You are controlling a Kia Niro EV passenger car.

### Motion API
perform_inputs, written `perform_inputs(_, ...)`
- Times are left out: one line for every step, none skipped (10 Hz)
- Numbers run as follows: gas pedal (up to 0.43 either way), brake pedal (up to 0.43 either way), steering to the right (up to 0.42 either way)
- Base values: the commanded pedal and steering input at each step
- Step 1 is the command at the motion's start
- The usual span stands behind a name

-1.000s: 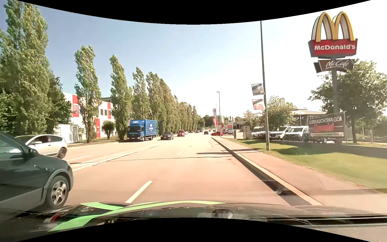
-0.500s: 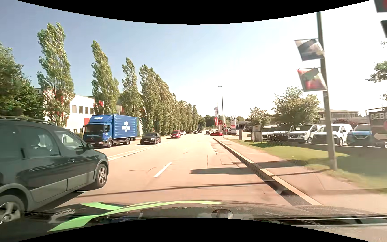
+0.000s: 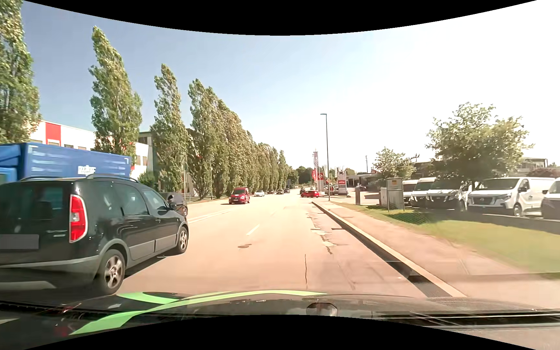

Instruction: Follow the waypoints while adhering to traffic rules and regulations

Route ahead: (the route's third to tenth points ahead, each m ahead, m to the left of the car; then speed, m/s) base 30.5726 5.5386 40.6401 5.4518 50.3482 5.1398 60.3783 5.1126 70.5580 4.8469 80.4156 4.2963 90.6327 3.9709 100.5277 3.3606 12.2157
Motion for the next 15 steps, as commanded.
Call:
perform_inputs(0.13, 0.0, -0.005)
perform_inputs(0.02, 0.0, -0.004)
perform_inputs(0.0, 0.0, -0.002)
perform_inputs(0.0, 0.0, -0.002)
perform_inputs(0.0, 0.0, -0.001)
perform_inputs(0.0, 0.0, -0.001)
perform_inputs(0.0, 0.0, -0.002)
perform_inputs(0.0, 0.0, -0.006)
perform_inputs(0.0, 0.0, -0.008)
perform_inputs(0.0, 0.0, -0.008)
perform_inputs(0.0, 0.0, -0.008)
perform_inputs(0.0, 0.0, -0.006)
perform_inputs(0.0, 0.0, -0.005)
perform_inputs(0.0, 0.0, -0.004)
perform_inputs(0.0, 0.0, -0.004)
